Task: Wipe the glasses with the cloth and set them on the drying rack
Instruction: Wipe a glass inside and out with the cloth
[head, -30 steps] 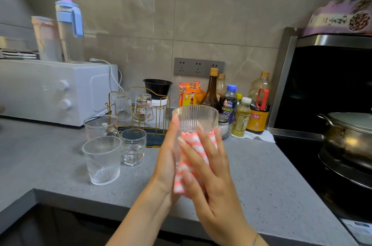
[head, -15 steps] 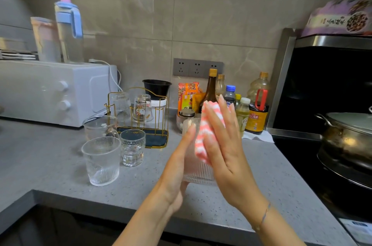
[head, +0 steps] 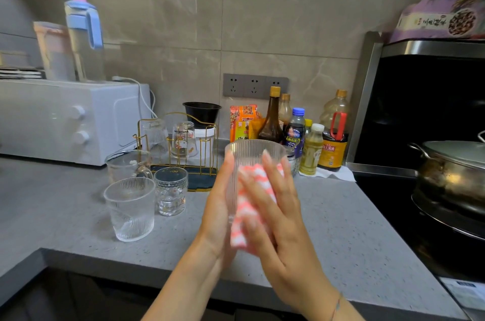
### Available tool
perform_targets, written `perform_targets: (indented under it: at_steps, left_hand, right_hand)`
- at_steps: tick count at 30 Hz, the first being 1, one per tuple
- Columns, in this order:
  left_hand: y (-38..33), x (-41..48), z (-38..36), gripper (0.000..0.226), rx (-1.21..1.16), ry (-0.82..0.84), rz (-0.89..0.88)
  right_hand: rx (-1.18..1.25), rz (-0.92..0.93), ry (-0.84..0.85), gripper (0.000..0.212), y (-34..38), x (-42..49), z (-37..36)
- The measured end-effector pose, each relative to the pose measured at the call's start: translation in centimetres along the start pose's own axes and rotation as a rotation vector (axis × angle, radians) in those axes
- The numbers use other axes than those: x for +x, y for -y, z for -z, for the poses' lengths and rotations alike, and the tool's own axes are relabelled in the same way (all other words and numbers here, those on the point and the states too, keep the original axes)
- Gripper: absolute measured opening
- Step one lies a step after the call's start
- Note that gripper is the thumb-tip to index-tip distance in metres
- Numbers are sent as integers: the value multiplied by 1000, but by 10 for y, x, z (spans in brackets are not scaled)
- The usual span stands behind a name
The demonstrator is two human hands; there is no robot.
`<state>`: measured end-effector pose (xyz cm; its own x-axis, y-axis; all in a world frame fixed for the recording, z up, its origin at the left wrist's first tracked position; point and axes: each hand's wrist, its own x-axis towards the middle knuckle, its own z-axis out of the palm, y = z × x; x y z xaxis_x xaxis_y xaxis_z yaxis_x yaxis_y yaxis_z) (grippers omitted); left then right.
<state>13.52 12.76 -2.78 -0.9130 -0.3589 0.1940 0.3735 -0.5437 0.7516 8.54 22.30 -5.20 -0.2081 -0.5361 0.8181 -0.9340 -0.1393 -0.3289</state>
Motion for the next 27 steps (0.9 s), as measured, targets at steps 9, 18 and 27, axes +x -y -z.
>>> perform_targets:
  at_steps: [9, 18, 27]
  left_hand:
    - [16, -8, 1, 48, 191, -61, -31]
    - [11, -3, 1, 64, -14, -67, 38]
    - [11, 1, 5, 68, -49, -26, 68]
  right_hand:
    - [26, -123, -47, 47, -13, 34, 21]
    - [81, -48, 59, 45, -3, -5, 3]
    - [14, -42, 54, 46, -1, -9, 3]
